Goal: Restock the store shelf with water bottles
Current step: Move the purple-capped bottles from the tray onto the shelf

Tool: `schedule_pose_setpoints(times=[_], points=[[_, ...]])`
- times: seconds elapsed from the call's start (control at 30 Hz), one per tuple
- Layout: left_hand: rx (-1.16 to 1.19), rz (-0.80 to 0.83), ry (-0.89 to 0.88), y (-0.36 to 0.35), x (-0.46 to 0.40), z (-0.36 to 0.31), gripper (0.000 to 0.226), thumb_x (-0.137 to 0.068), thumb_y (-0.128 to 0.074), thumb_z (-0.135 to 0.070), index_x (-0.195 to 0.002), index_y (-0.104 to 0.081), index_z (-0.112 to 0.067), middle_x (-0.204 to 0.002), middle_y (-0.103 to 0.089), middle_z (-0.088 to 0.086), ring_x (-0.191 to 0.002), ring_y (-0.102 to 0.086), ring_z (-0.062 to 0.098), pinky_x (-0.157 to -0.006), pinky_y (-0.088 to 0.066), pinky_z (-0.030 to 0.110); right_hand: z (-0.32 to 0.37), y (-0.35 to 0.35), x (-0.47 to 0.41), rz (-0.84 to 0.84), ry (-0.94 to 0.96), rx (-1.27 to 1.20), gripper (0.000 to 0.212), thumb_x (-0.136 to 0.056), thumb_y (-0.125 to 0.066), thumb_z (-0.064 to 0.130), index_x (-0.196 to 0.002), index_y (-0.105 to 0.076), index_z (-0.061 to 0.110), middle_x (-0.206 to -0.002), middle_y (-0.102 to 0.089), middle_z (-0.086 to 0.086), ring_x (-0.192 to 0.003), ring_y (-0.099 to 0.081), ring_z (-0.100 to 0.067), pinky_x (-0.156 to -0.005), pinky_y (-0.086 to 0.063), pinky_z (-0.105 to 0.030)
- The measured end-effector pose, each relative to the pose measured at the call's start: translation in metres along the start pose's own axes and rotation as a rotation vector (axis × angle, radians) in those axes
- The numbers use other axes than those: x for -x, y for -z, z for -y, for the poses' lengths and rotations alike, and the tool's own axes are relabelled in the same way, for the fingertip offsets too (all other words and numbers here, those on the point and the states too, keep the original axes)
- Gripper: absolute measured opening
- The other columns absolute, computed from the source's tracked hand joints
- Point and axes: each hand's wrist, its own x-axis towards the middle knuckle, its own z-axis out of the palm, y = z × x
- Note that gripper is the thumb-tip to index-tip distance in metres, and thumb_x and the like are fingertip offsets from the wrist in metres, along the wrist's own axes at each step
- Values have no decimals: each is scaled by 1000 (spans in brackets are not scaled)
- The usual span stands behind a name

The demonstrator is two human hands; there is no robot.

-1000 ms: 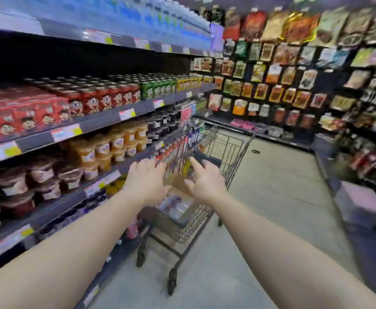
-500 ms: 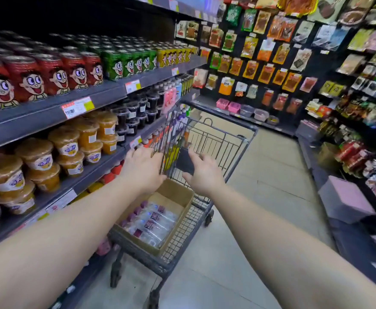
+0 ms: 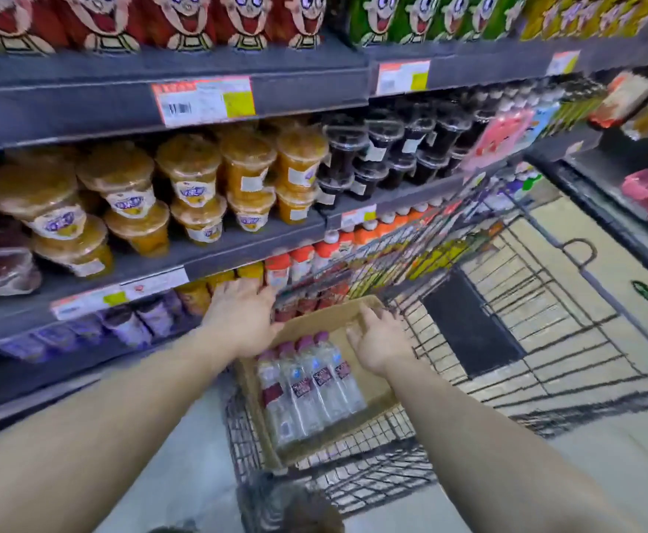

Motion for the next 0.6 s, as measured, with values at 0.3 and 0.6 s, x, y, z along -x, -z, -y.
schedule_pose_setpoints(times=[0.3,0.6], points=[[76,277,176,-101,-39,-48,59,-92,-41,-55,-142,-39,-24,-146,-44,9,-134,-40,31,-112,-30,44,-78,-72,-99,269,12,37,61,-95,-43,48,-148,-29,21,-140,-39,-14,-129,-39,-33,-104,-37,-42],[173,364,224,-197,-59,-69,61,-92,-51,-47,-146,-38,-22,-150,-40,7,-138,-34,28,-114,-28,42,-96,-187,-146,443,-11,-108,66,-90,-59,29,-146,-24,21,-122,-51,-13,-106,-56,-30,-89,-52,-41]])
